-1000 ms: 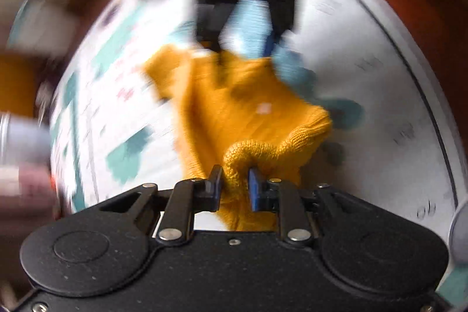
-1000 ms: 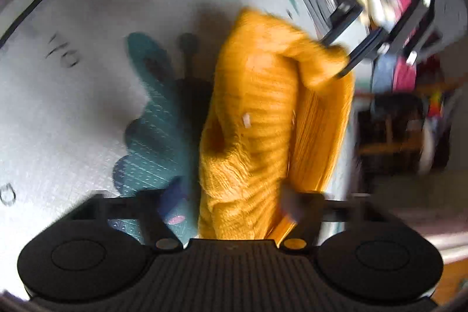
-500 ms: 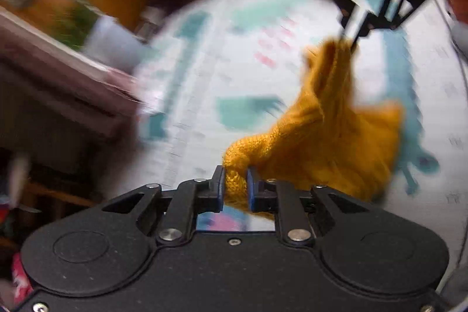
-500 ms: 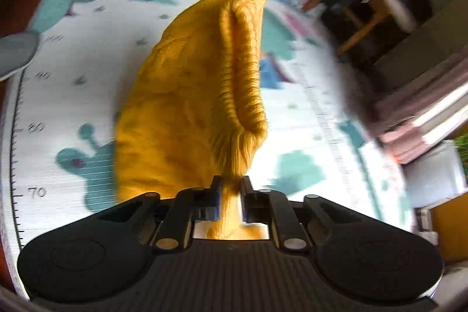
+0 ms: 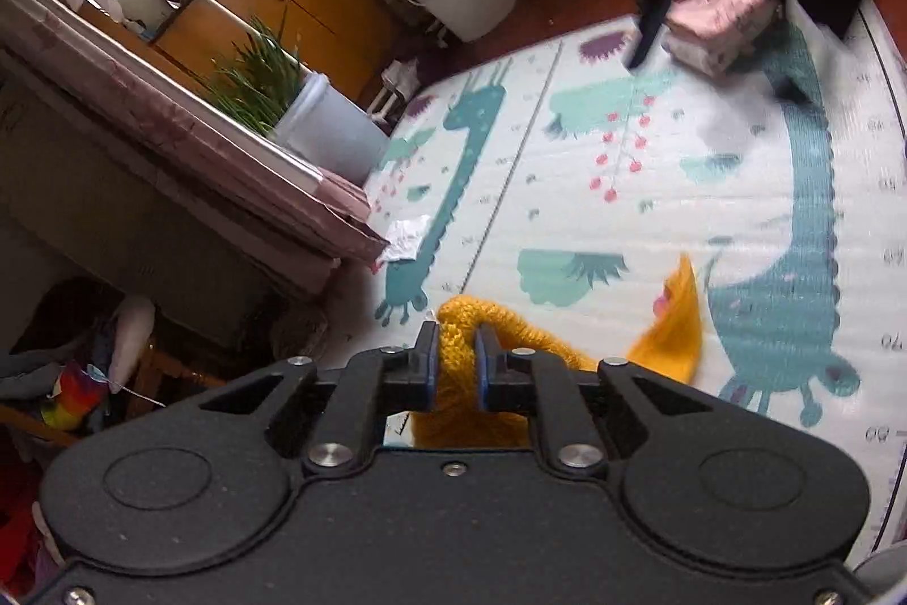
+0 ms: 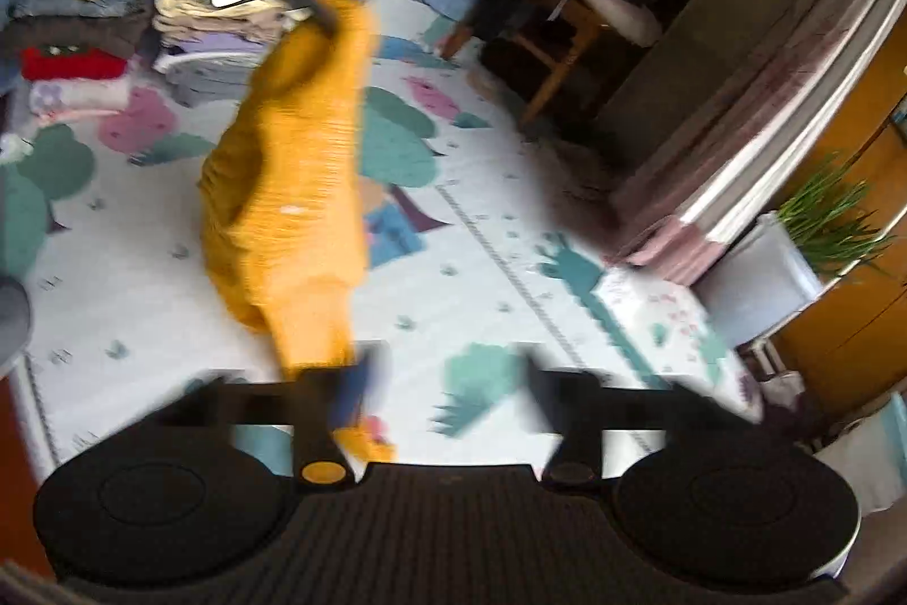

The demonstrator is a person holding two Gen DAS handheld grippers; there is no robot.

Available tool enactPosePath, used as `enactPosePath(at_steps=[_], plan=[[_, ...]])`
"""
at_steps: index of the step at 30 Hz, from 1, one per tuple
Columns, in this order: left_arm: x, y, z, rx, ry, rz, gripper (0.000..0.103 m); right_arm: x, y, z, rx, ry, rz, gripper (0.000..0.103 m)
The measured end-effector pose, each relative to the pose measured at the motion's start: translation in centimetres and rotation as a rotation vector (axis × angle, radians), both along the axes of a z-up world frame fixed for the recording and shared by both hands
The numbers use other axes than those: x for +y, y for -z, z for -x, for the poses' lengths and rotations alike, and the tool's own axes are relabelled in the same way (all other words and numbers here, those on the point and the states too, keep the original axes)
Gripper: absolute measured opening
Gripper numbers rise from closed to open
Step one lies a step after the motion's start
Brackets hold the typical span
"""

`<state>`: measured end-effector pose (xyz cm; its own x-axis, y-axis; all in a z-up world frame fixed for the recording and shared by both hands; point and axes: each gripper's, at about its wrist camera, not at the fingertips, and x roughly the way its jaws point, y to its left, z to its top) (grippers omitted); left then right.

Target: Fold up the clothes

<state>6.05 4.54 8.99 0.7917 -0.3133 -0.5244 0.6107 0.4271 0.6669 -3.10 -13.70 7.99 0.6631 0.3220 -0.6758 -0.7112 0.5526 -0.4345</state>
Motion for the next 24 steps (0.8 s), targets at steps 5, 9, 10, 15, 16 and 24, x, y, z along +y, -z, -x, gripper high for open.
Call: enactPosePath(at_steps=[5, 9, 10, 15, 16, 24], plan=[[0.3, -3.1, 0.7, 0.004, 0.003, 0.129, 0.011, 3.8, 2.1, 1.6, 0.059, -0.103, 0.055, 0.087], [0.9, -5.7, 1.3, 0.016, 0.031, 0.245, 0.011, 4.4, 4.0, 0.4, 0.040, -0.075, 0.075, 0.087], [1.1, -6.3, 1.5, 0.019, 0.044, 0.269, 0.011, 4.4, 4.3, 0.0, 0.035, -0.067, 0.077, 0.088], [1.7, -8.1, 2.2, 0.038, 0.089, 0.364, 0.011, 2.3, 3.8, -3.0, 0.101, 0.003, -0.064, 0.063], [1.7, -8.2, 2.2, 0.039, 0.092, 0.368, 0.011, 1.9, 3.6, -3.9, 0.144, 0.020, -0.100, 0.047], [3.7, -6.7, -0.6, 0.079, 0.006, 0.299, 0.011, -1.9, 1.0, -9.0, 0.244, 0.127, -0.208, 0.012]])
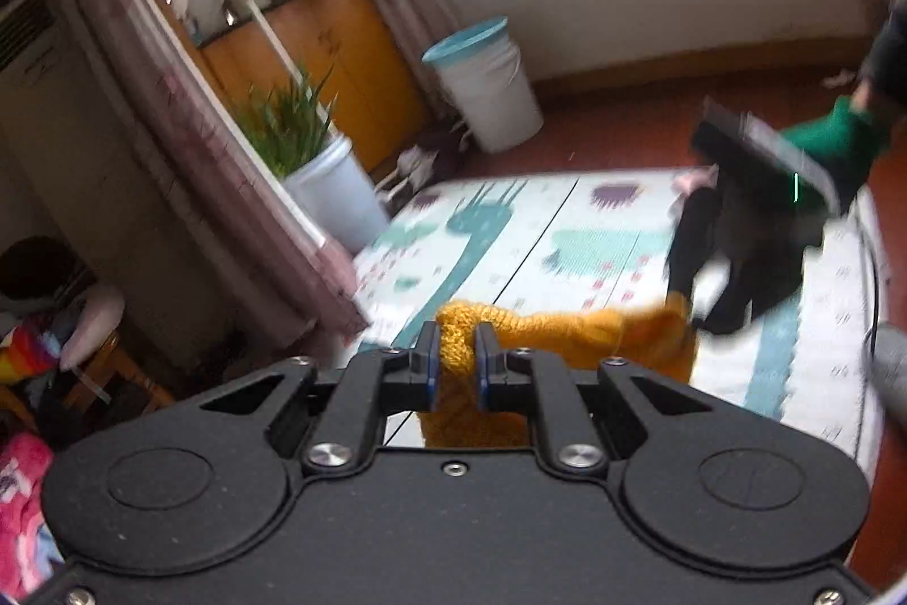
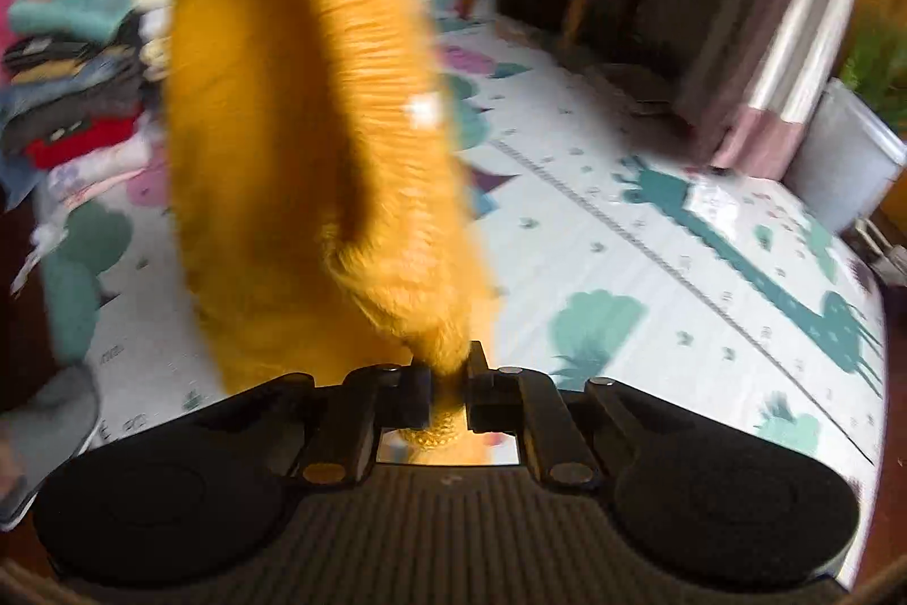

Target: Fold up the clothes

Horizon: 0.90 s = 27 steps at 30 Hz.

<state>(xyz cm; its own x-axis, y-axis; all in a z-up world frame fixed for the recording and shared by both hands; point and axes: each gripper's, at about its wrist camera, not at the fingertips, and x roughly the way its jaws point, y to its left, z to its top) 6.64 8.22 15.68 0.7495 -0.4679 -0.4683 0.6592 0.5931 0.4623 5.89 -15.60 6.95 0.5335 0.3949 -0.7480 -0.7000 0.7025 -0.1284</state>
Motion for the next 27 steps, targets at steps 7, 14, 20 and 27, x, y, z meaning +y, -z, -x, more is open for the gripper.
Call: enactPosePath(at_steps=[7, 14, 20, 27], plan=[[2.0, 2.5, -2.8, 0.096, -0.076, -0.081, 0.011, -1.6, -5.0, -1.4, -0.128, 0.043, 0.039, 0.011], [-1.2, 8.4, -10.5, 0.090, -0.209, -0.232, 0.011, 1.6, -2.5, -5.7, -0.225, 0.096, 0.244, 0.010], [-4.1, 6.3, -12.9, -0.156, -0.343, -0.143, 0.011, 3.0, -2.8, -8.0, -0.521, 0.227, 0.353, 0.010], [-4.2, 12.1, -10.4, -0.014, -0.149, -0.365, 0.011, 1.6, 3.6, -6.1, -0.434, 0.059, 0.468, 0.010]])
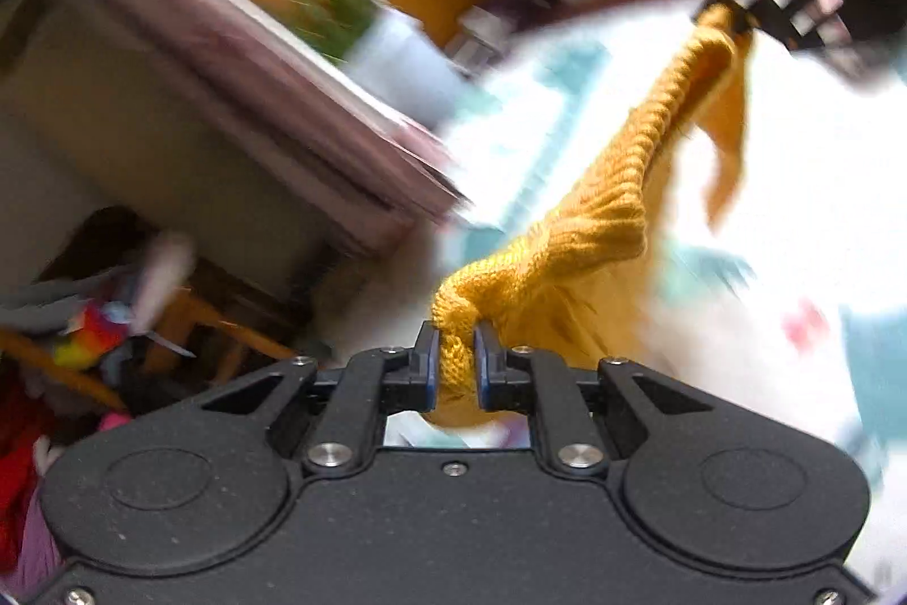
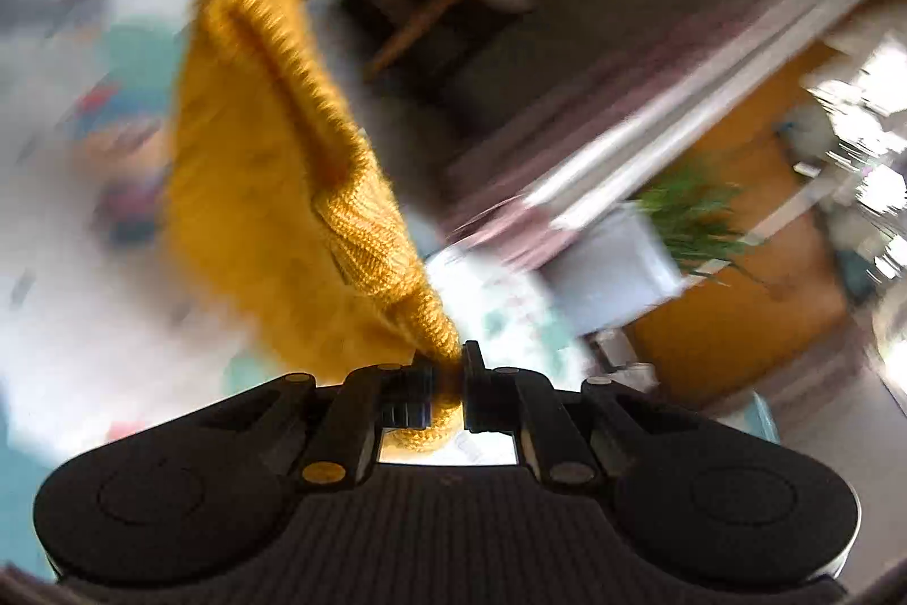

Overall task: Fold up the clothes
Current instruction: 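Lower the sweater flat onto the mat and open both grippers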

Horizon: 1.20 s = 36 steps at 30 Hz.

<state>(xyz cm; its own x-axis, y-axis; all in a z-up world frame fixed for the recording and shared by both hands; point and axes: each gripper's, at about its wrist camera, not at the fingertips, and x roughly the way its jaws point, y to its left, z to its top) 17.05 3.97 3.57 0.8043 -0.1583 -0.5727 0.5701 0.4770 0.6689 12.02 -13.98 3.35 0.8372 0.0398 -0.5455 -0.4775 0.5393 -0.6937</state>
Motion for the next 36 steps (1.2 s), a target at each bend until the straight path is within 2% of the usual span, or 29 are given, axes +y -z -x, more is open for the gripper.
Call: enactPosePath(at_steps=[3, 5, 8, 11, 14, 18, 19, 20, 21, 22, 23, 25, 27, 30, 32, 36], plan=[[-0.5, 6.3, 2.3, 0.165, 0.091, -0.158, 0.011, 0.1, 6.9, 2.5, 0.180, -0.109, 0.134, 0.010], [-1.2, 10.6, 4.4, 0.249, 0.170, -0.278, 0.011, 0.3, 11.6, 4.8, 0.299, -0.194, 0.223, 0.010], [-2.2, 15.1, 7.1, 0.341, 0.262, -0.395, 0.011, 0.8, 16.9, 8.2, 0.447, -0.307, 0.324, 0.010], [-2.8, 18.0, 9.2, 0.395, 0.345, -0.478, 0.011, 1.9, 19.4, 10.3, 0.561, -0.371, 0.343, 0.010], [-2.4, 20.8, 10.6, 0.447, 0.407, -0.545, 0.011, 2.5, 20.6, 10.9, 0.652, -0.367, 0.304, 0.011], [-1.5, 22.9, 10.6, 0.583, 0.405, -0.583, 0.014, 3.3, 22.0, 11.7, 0.711, -0.371, 0.287, 0.011], [-1.3, 23.2, 10.6, 0.625, 0.402, -0.580, 0.016, 3.4, 22.4, 11.2, 0.738, -0.364, 0.278, 0.013], [-1.1, 23.3, 10.5, 0.677, 0.398, -0.568, 0.025, 3.4, 22.7, 11.1, 0.771, -0.357, 0.268, 0.018], [-1.0, 23.3, 10.3, 0.735, 0.391, -0.555, 0.039, 3.3, 23.0, 11.0, 0.817, -0.354, 0.258, 0.022], [-0.8, 23.1, 9.8, 0.780, 0.386, -0.534, 0.046, 3.3, 23.4, 11.2, 0.862, -0.357, 0.247, 0.036], [-0.6, 22.7, 8.9, 0.809, 0.369, -0.503, 0.049, 3.2, 23.5, 11.2, 0.903, -0.368, 0.233, 0.049], [0.0, 21.5, 6.4, 0.837, 0.300, -0.427, 0.049, 2.9, 23.4, 11.2, 0.948, -0.401, 0.199, 0.055], [1.0, 20.1, 3.2, 0.819, 0.197, -0.334, 0.049, 2.1, 22.9, 10.0, 0.967, -0.385, 0.136, 0.055], [2.9, 18.3, -1.9, 0.771, 0.028, -0.186, 0.048, -0.5, 21.7, 6.5, 0.986, -0.264, -0.030, 0.055], [4.0, 17.3, -4.4, 0.730, -0.055, -0.098, 0.048, -3.0, 20.5, 3.7, 0.973, -0.176, -0.167, 0.055], [4.7, 16.2, -6.7, 0.667, -0.137, 0.045, 0.048, -10.0, 18.1, -2.1, 0.903, 0.046, -0.498, 0.055]])
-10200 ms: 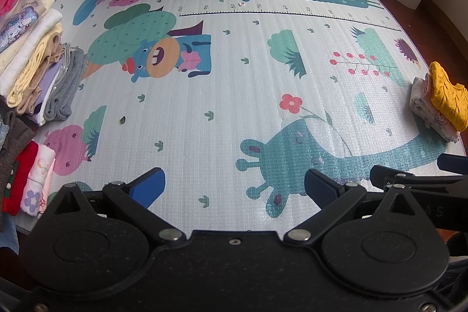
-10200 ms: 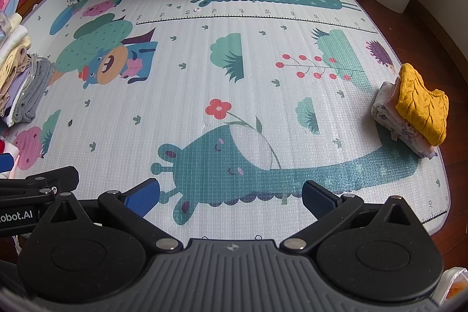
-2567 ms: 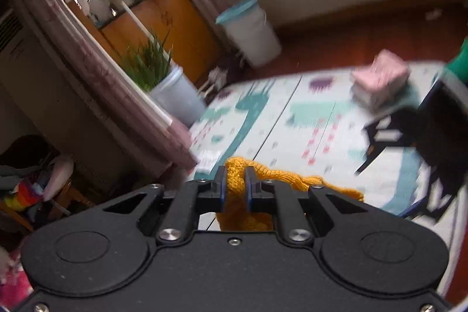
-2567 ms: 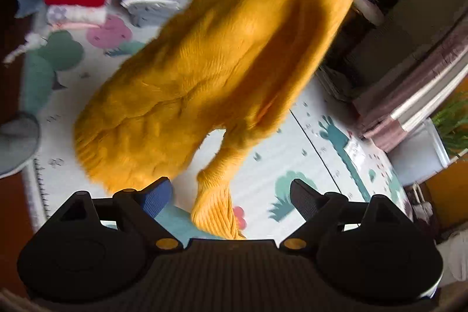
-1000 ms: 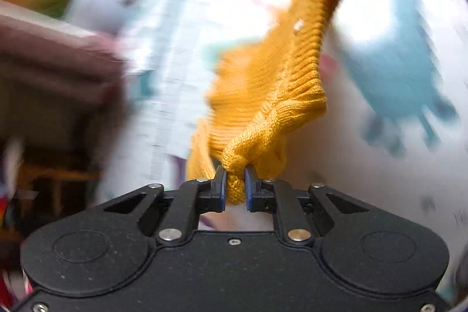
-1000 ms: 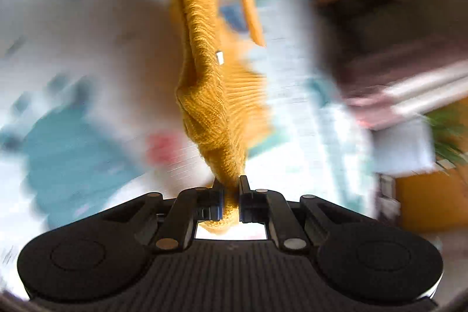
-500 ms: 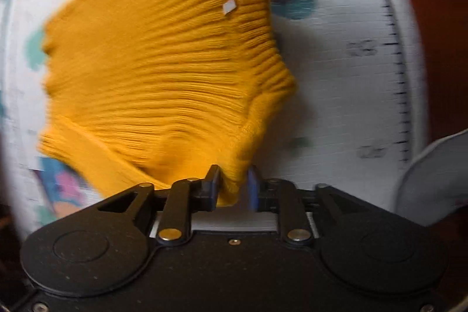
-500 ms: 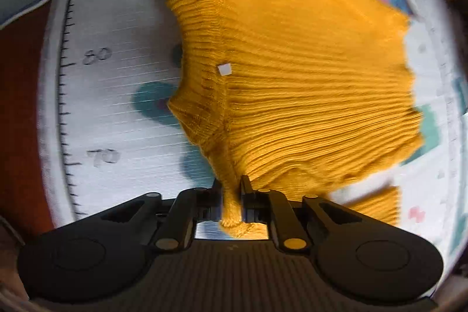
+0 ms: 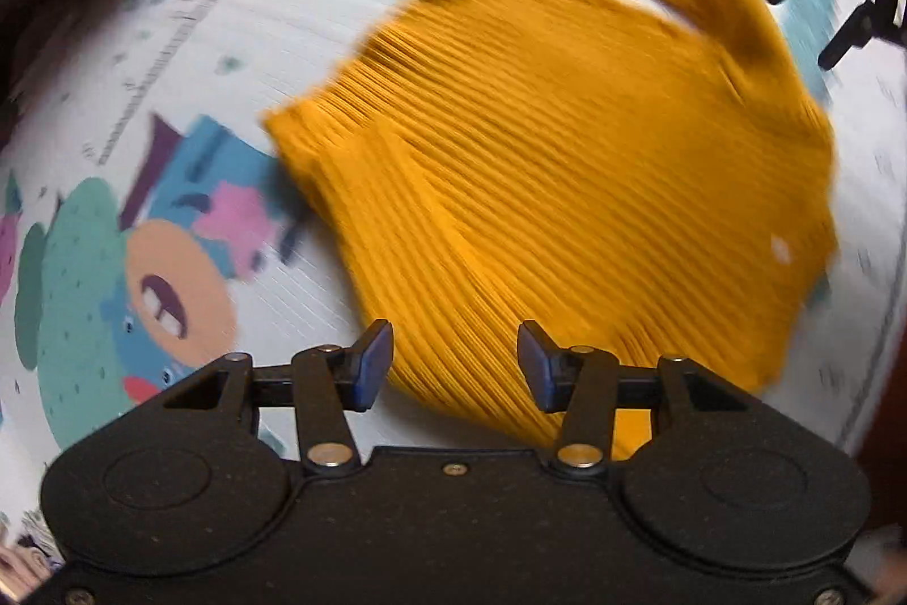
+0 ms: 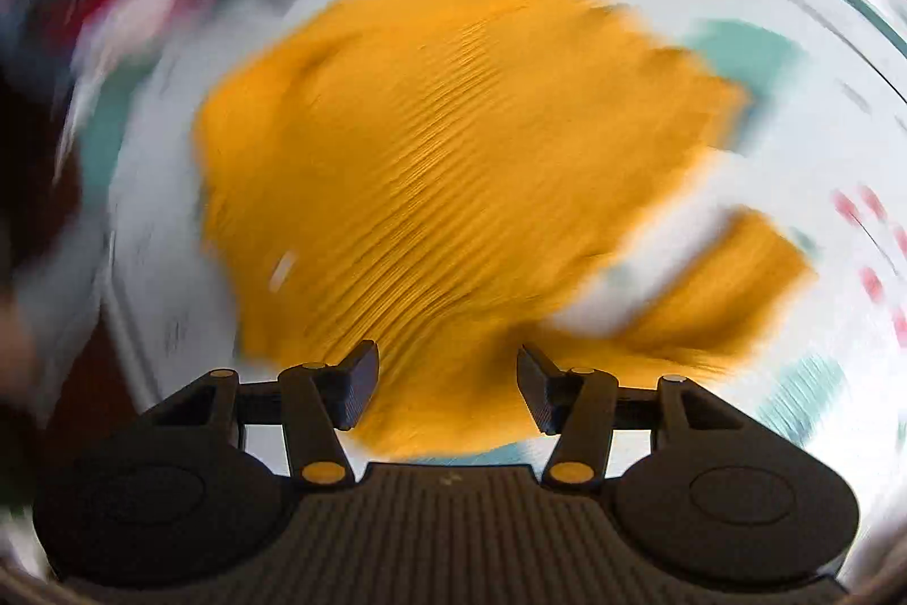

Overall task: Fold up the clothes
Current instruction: 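Lower the sweater flat onto the mat and open both grippers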

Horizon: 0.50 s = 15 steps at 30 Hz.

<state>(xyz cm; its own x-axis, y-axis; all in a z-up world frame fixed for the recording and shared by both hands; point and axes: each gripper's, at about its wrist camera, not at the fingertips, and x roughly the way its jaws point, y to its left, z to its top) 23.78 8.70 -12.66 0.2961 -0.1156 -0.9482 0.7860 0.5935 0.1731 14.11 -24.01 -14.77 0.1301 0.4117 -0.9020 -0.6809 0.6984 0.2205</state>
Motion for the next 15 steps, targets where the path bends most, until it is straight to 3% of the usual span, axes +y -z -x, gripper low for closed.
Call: enactPosePath(at_steps=[3, 7, 10, 15], plan=[[0.0, 0.5, -1.4, -0.034, -0.088, 0.074, 0.048, -5.9, 0.3, -3.2, -0.013, 0.291, -0.074, 0.055], [0.0, 2.4, -2.4, -0.019, -0.209, 0.170, 0.048, -11.0, 3.4, -5.5, 0.045, 0.566, -0.113, 0.055], [-0.5, 4.0, -2.0, -0.015, -0.244, 0.207, 0.048, -12.5, 5.7, -5.8, 0.095, 0.662, -0.165, 0.059], [-1.4, 6.2, -1.0, -0.019, -0.213, 0.199, 0.049, -10.9, 7.7, -5.9, 0.130, 0.696, -0.191, 0.067]])
